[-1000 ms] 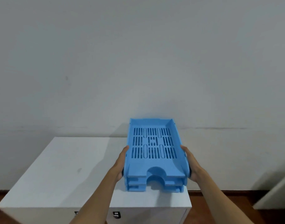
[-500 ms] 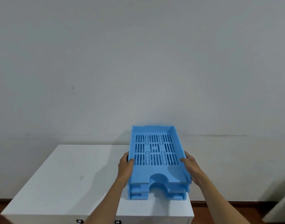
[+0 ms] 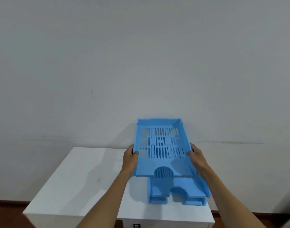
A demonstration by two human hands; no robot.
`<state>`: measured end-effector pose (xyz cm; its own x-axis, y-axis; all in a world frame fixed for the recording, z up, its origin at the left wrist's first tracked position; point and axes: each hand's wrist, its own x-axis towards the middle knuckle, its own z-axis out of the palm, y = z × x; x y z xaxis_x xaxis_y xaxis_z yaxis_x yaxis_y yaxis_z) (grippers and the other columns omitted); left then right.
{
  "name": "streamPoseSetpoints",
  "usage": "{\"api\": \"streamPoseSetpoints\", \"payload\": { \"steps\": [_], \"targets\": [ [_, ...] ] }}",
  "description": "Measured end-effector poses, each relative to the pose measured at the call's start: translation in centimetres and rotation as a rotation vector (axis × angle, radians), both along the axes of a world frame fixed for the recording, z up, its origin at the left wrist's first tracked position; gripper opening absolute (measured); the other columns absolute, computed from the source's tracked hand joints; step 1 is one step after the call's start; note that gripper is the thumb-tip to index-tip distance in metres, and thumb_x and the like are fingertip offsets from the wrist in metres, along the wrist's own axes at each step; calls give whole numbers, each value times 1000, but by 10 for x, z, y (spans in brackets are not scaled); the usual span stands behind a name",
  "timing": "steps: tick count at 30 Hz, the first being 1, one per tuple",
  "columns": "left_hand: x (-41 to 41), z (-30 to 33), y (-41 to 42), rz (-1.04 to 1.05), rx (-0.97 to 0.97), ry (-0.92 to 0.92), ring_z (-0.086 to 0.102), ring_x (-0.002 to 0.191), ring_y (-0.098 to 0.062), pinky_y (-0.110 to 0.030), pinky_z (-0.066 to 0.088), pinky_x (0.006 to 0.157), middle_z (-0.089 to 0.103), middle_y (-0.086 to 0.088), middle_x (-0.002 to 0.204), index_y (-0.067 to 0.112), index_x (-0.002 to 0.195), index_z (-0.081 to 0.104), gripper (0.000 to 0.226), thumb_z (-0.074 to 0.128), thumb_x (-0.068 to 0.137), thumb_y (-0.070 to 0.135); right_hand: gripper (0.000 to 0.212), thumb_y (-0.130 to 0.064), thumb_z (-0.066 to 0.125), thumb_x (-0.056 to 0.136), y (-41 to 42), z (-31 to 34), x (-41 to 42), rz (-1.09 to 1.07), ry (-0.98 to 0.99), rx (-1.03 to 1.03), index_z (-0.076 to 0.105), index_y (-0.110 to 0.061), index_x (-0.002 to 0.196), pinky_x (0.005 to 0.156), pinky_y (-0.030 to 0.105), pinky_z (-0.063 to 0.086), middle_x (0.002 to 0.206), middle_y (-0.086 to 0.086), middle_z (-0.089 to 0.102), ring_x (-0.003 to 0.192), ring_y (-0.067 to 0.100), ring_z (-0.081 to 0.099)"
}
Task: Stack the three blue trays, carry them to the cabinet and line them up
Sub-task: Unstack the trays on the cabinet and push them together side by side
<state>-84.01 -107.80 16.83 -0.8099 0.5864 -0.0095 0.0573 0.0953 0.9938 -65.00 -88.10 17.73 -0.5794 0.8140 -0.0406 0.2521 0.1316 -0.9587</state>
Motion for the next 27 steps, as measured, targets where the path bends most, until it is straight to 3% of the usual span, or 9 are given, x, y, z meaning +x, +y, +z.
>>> {"api": "streamPoseSetpoints", "payload": {
  "steps": [3,5,12,18,23,25,27],
  "targets": [
    [-36,4,-35,26,21,3,69,74,-11,-14,50,48,72,4,96,26,110,62,37,40,92,2,49,-2,42,94,-30,4,-42,-13,20,23,52,-29,133,63,32,52,104,-5,67,84,17,65],
    [-66,3,-67,43,22,10,69,72,-12,-15,50,47,71,4,94,25,109,62,36,41,92,3,48,1,42,93,-59,1,-76,-15,40,43,54,-30,127,65,31,51,107,-1,68,82,11,63],
    [-187,-29,-196,160,-48,25,70,77,-14,-22,49,55,71,3,97,23,111,64,37,48,86,2,57,6,42,88,-190,-42,-197,-4,-17,-4,50,-17,140,86,41,53,123,11,65,101,32,64],
    [-247,-81,-278,219,-122,21,70,77,-17,-27,51,57,72,-1,100,21,108,66,36,49,85,-2,61,-2,37,89,-276,-96,-257,47,-81,-106,42,-28,144,86,40,56,129,6,63,104,25,65],
    [-263,-123,-312,239,-168,25,71,79,-17,-25,52,58,72,2,98,24,111,66,39,51,85,-2,60,-5,37,92,-313,-134,-277,16,-103,-148,41,-34,145,63,22,52,115,-3,65,88,10,66],
    [-269,-138,-319,228,-181,23,72,82,-18,-25,54,60,73,4,98,25,112,66,41,51,86,-3,60,-6,39,93,-324,-148,-281,-13,-120,-144,39,-34,146,63,22,52,114,-4,64,84,7,66],
    [-274,-149,-323,215,-182,27,71,81,-9,-18,54,58,72,10,98,27,112,65,42,50,87,-4,60,-6,40,95,-331,-159,-284,-57,-152,-109,35,-31,149,63,23,53,110,-6,62,74,1,61]
  ]
}}
